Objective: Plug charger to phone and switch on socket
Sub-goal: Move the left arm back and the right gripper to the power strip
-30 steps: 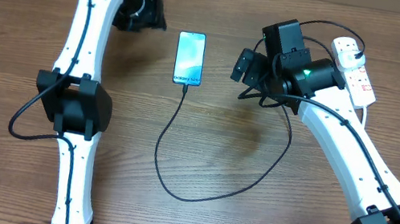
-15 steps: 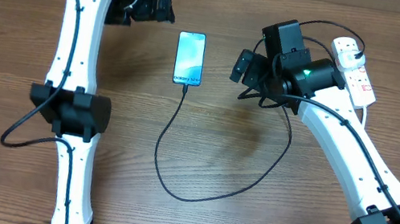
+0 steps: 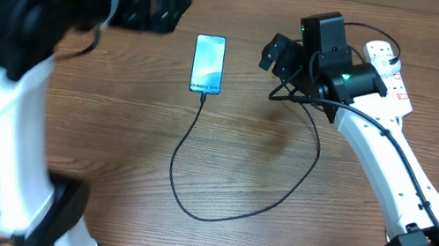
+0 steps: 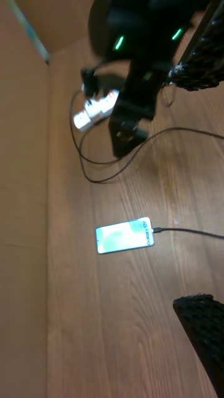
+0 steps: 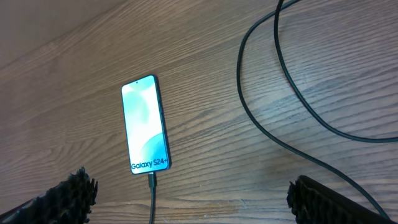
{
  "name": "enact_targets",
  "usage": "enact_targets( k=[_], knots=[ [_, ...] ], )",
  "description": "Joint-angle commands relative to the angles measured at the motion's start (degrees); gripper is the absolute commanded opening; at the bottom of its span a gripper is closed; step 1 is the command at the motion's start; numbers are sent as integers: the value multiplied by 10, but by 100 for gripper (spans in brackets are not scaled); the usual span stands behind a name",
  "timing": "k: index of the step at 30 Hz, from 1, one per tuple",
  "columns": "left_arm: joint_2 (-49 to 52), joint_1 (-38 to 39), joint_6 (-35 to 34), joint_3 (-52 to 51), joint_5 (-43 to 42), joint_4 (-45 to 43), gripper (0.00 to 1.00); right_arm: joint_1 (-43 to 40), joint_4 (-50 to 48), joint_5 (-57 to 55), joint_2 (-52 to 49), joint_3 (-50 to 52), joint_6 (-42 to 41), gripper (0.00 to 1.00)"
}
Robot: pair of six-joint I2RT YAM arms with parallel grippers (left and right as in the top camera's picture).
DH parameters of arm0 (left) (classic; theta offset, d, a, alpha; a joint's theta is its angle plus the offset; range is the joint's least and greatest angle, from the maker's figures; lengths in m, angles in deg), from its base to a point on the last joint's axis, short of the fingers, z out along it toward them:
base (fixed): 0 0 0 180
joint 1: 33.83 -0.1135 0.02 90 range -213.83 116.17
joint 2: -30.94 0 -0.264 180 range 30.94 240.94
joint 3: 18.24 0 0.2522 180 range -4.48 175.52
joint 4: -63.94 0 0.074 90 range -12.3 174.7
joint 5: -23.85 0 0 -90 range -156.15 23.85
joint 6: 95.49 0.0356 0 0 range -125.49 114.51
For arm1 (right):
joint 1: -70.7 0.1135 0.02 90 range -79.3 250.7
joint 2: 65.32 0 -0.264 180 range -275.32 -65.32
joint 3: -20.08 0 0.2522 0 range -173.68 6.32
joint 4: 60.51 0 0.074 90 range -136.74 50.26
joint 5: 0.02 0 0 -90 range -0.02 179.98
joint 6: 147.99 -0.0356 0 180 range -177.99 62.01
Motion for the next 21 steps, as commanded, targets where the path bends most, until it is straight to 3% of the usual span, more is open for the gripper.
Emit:
enact_targets(
  k=[1,11,18,21],
  knots=[
    [-68,-2,-4,-82,-1,3,100,-4,-4,-10,4,-11,3,100],
    [-234,2,-70,-369,115,-6,100,-4,31,-10,4,-11,3,100],
    [-269,2,-75,-510,131,-97,100,-4,64,-5,4,-11,5,100],
    [-261,2,-76,-563,131,-141,100,-4,53,-4,5,-12,73,100]
  ],
)
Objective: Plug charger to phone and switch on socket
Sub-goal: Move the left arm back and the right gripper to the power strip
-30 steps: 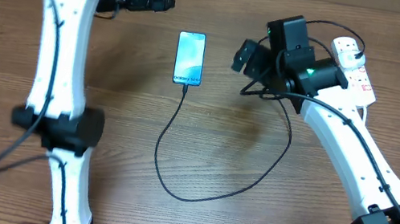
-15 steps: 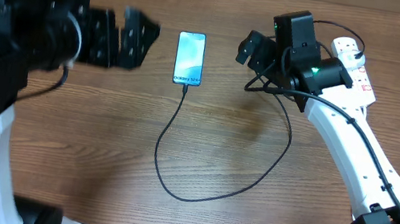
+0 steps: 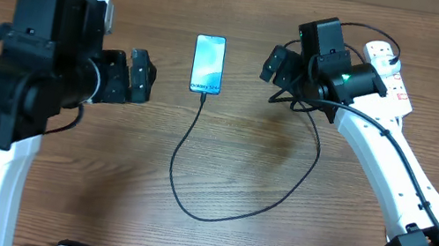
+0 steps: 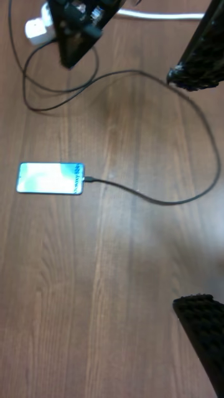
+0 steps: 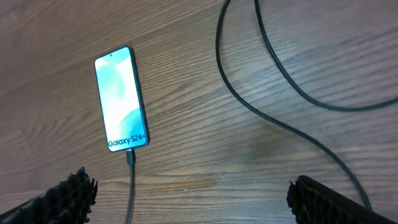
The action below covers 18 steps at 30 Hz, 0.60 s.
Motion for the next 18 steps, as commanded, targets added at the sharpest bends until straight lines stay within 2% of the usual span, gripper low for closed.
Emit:
enact_targets(
  k=[1,8,14,18],
  knots=[
    [8,1,-12,-58,16,-32,100,-5,-12,-4,5,-13,83,100],
    [59,1,-12,-108,14,-67,100,-61,81,9,3,-98,175,100],
    [103,1,-12,-108,2,-90,100,-191,189,82,-19,-227,226,100],
    [111,1,-12,-108,-6,-105,99,-267,188,125,-36,-253,260,100]
  ],
)
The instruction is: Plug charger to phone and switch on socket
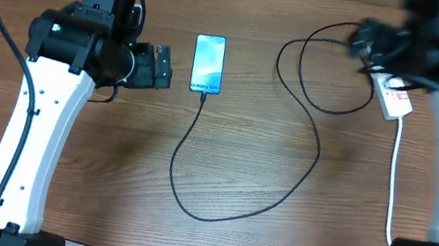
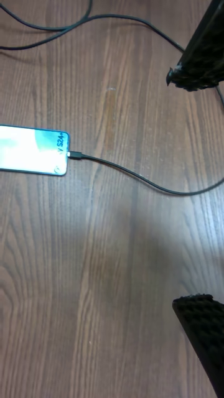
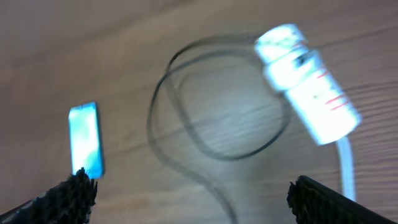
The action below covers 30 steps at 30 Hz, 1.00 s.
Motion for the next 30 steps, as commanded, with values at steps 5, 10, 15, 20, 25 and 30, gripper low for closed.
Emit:
enact_targets(
  k=[5,10,15,20,25,30],
  knots=[
    [4,1,-5,-1,-7,-13,100,-100,-125,20,-47,8,43,100],
    [4,1,-4,-1,-7,-12,99,-123,-181,-31,-97,16,43,95],
    [4,1,-4,-1,-7,-12,100,-128,-194,-91,-161,16,43,67],
    [4,1,-4,-1,-7,-8,100,-129,-213,-112,-206,16,43,39],
    [4,1,-4,-1,-6,-9,100,-130,-221,-125,-233,16,37,4],
    [4,1,-2,-1,-3,-9,99,-130,-224,-125,-250,16,12,4]
  ],
)
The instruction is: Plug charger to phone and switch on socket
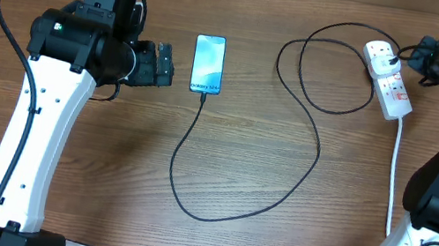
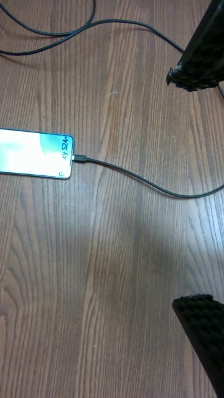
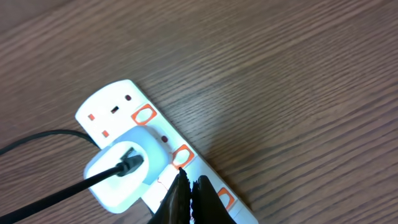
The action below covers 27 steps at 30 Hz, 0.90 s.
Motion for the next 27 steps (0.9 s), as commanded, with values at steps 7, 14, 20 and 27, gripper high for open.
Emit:
enact_targets(
  k=[7,14,20,27],
  knots=[
    [2,1,-1,-1,0,0,100,-6,-13,47,-47,0,-105,4],
    [2,1,-1,0,0,0,100,-12,-17,59,-73,0,-169,4],
    [2,1,-1,0,0,0,100,-26,-24,69,-74,0,-195,4],
    [2,1,-2,0,0,-6,100,-27,-28,69,-74,0,-195,4]
  ],
)
